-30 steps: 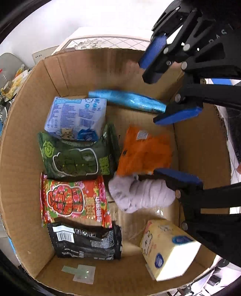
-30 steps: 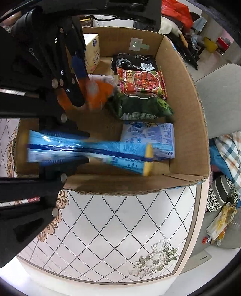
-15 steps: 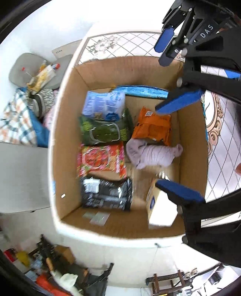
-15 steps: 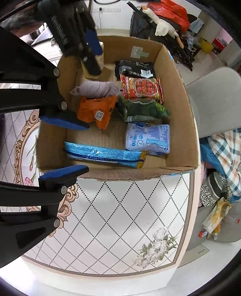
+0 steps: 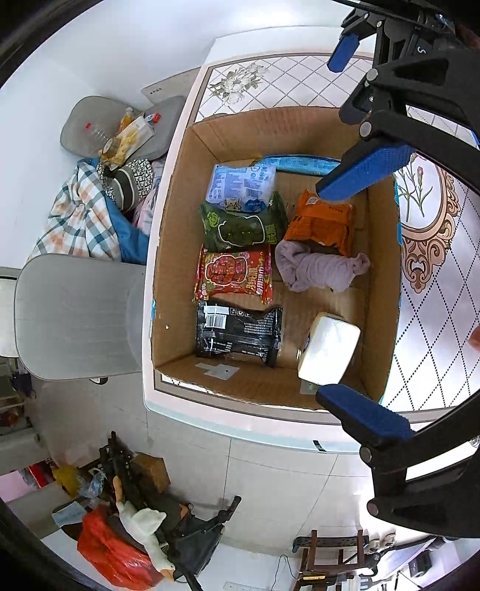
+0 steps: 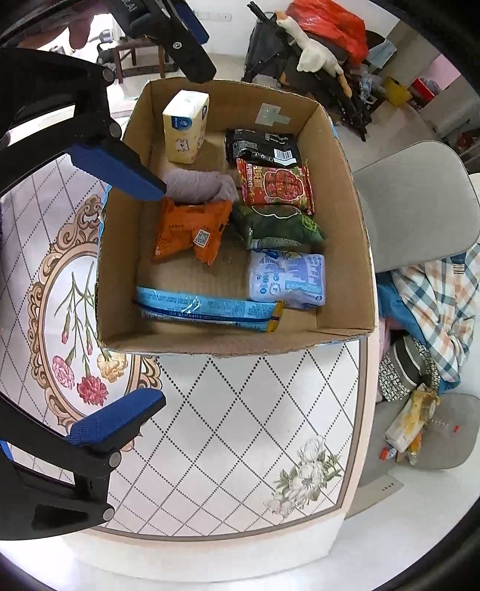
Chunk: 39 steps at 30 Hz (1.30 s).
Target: Organize soft objects
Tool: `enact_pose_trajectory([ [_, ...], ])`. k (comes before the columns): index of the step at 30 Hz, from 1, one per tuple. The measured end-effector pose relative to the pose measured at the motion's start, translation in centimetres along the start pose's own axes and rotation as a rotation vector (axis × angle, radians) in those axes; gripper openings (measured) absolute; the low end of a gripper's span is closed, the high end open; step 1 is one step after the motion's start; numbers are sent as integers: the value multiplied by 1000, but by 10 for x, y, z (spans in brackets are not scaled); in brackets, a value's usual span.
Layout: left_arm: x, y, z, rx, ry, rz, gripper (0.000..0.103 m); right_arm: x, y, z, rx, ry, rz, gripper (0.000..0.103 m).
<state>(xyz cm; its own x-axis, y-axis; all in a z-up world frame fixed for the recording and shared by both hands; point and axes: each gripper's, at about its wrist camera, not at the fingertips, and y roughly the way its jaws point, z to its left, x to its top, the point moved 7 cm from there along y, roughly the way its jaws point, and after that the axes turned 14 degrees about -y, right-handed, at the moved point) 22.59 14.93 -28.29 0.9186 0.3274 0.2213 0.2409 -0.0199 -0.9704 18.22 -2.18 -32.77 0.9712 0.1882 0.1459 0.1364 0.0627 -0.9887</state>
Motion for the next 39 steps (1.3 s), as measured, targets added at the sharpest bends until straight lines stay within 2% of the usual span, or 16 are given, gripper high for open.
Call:
enact_pose_trajectory([
  [6,-6,-12,1,4,-3,-25,102,-2,-10,1,-24,-5,-19,103],
  [9,-11,-32,-2,4,5,-55,102,-4,-25,1,-12,2,-43,103],
  [12,-16,-60,-5,13,16,-108,102,-11,-53,2,-5,-1,-85,103],
  [17,-28,-123,-12,-54,19,-186,102,-31,-116,2,-10,-2,-171,103],
  [20,-36,-156,-14,-60,36,-236,102,-42,-157,3,-15,-3,-232,103],
  [25,-51,-198,-13,-75,44,-270,102,-56,-221,8,-33,-23,-320,103],
  [33,-60,-245,-7,-46,28,-362,102,-71,-287,18,-75,-48,-416,103],
  [39,-67,-254,-4,-54,11,-359,102,-82,-308,17,-114,-47,-440,103],
])
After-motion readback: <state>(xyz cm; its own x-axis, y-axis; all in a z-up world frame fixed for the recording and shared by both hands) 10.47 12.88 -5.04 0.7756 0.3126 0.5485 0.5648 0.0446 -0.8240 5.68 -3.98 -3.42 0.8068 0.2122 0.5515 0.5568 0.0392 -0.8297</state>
